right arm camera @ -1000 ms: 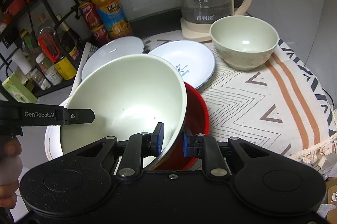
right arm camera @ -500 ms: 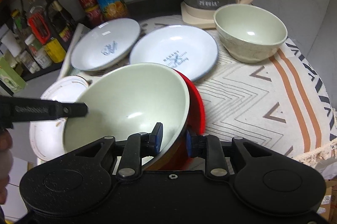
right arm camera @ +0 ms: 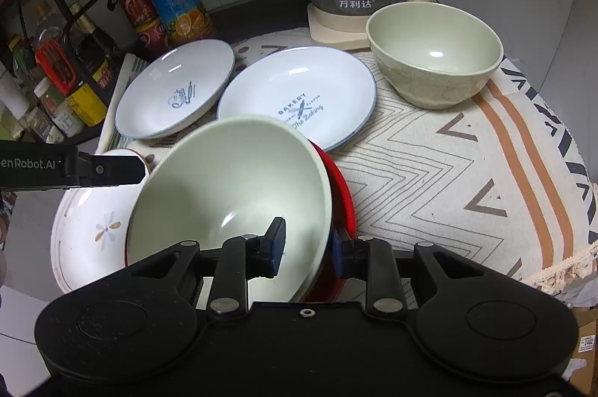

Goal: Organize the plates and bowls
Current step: 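Lift the large green bowl and lower it into the red bowl, then open both grippers and withdraw from the stacked bowls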

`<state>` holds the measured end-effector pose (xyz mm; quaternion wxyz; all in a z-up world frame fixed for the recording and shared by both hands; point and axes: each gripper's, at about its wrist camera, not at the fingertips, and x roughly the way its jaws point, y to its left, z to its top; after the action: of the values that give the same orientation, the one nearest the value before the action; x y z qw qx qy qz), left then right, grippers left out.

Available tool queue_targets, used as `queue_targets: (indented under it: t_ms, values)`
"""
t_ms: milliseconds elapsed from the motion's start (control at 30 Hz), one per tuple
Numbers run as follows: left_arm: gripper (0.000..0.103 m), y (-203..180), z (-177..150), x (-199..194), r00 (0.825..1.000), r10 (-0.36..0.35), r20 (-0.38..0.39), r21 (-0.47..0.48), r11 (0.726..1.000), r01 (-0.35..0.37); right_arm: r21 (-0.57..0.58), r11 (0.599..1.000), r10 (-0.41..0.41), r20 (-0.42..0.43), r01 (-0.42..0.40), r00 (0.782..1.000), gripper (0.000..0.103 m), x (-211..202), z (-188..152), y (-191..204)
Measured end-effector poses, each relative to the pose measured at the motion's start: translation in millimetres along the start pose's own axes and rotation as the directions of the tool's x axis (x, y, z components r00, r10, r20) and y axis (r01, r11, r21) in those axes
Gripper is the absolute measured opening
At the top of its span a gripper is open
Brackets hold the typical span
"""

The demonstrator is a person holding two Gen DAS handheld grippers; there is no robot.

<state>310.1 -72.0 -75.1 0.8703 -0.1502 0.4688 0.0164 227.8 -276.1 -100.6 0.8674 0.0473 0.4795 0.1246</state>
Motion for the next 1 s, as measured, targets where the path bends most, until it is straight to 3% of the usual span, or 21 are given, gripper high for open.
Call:
queue_targets:
  t_ms: [200,267,533,600,633,767,1000]
  values:
    - [0.036,-10,9,3,1.0,-0.001,0.019,0.021,1.0,0.001,0.032,0.999,0.014,0.054,-0.016,0.998,0.032,-13,5,-5]
    - [0.04,-16,12,5,1.0,-0.007,0.025,0.045,0.999,0.006,0.042,0.999,-0.006,0.093,0.002,0.996,0.04,-22,7,-8]
    - [0.046,-45,23,18,0.998,-0.053,0.017,0.113,0.992,0.05,0.133,0.991,-0.053,0.178,0.03,0.983,0.04,-42,17,-39]
    - [0.049,-52,26,21,0.998,-0.063,0.015,0.133,0.989,0.06,0.154,0.987,-0.07,0.181,0.043,0.981,0.041,-42,16,-44]
    - [0.055,-55,27,23,0.997,-0.07,0.012,0.143,0.987,0.067,0.162,0.986,-0.079,0.183,0.049,0.98,0.041,-41,16,-46]
    - [0.076,-67,31,32,0.995,-0.098,0.006,0.172,0.981,0.095,0.194,0.977,-0.13,0.206,0.089,0.97,0.055,-42,14,-53]
    - [0.081,-83,38,44,0.995,-0.104,-0.007,0.219,0.97,0.103,0.267,0.955,-0.2,0.247,0.132,0.948,0.087,-45,18,-70]
